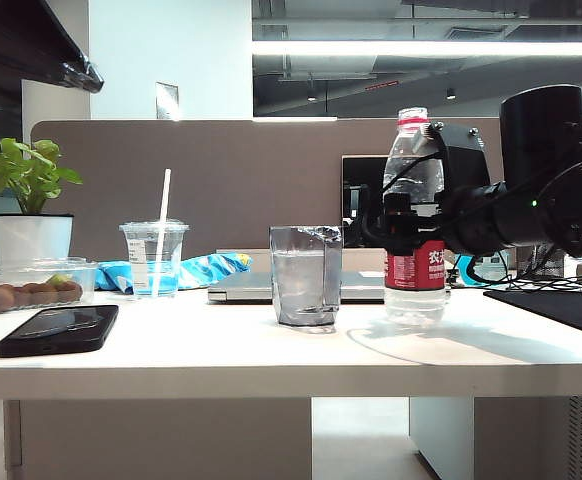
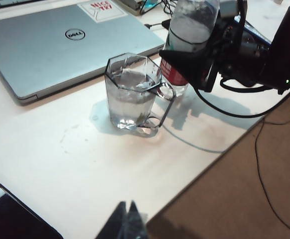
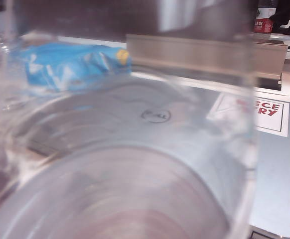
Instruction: Pick up the mineral water bottle on the table and pour water into the mug until it's half full.
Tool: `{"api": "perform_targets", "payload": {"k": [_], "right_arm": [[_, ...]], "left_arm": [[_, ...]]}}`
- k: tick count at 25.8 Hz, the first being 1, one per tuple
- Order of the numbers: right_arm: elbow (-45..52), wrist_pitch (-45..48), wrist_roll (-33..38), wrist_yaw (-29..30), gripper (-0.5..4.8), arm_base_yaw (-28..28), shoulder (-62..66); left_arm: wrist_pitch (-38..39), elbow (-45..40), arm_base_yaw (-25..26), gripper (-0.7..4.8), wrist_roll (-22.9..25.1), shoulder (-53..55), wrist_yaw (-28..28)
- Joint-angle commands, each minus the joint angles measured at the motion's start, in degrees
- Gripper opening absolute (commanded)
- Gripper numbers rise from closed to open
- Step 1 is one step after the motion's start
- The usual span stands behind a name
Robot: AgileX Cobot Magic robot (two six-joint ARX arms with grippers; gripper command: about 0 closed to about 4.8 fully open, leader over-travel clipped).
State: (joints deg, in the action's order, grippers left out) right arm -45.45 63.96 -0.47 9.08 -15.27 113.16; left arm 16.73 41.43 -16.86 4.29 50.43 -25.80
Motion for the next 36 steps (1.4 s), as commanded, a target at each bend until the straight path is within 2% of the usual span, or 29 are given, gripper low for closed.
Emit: {"api": "perform_targets", "payload": {"k": [1,6,14,18,20,25,26,27,30,33,36], "right_arm": [[0.8,1.3,0.1,0.1,4.79,-0.1,-0.5],[4.8,8.2,0.1,0.0,4.79,-0.1,-1.2],[13.8,10.0,0.0,-1.2,4.79,-0.1,-8.6],[20.8,10.0,0.0,-3.1,4.79,-0.1,-15.9],[23.6,10.0,0.0,-3.1,4.79,-0.1,-19.2],[31.8,9.9,0.1,-3.0,2.78,-0.9,-30.7],[34.0,9.7,0.1,-3.0,1.79,-1.2,-34.8],[35.1,9.3,0.1,-2.8,1.14,-1.2,-37.3],[37.3,8.2,0.3,-2.7,-0.09,-1.2,-43.3],[38.5,5.9,1.8,-2.5,-0.07,-1.2,-48.3],[38.7,3.5,2.4,-0.3,-0.07,-1.3,-52.5]], "left_arm": [[-1.9,0.2,0.0,-0.02,0.2,-0.2,0.1],[-3.5,0.2,0.0,-0.02,0.2,-1.2,0.3],[0.2,0.2,0.1,-0.02,1.1,-12.2,16.1],[3.5,0.2,0.1,-0.02,1.9,-22.1,22.3],[4.5,0.2,0.1,-0.02,1.6,-25.8,23.0],[10.0,0.2,0.1,-0.02,1.2,-34.5,23.5],[12.9,0.2,0.1,-0.02,1.3,-36.9,23.7],[14.5,0.2,0.1,-0.02,1.2,-38.1,24.6],[16.4,-0.6,0.1,-0.02,1.3,-39.6,26.2],[15.3,-2.8,0.1,-0.02,1.2,-39.8,26.2],[10.3,-8.9,0.1,-0.02,1.3,-39.8,26.3]]}}
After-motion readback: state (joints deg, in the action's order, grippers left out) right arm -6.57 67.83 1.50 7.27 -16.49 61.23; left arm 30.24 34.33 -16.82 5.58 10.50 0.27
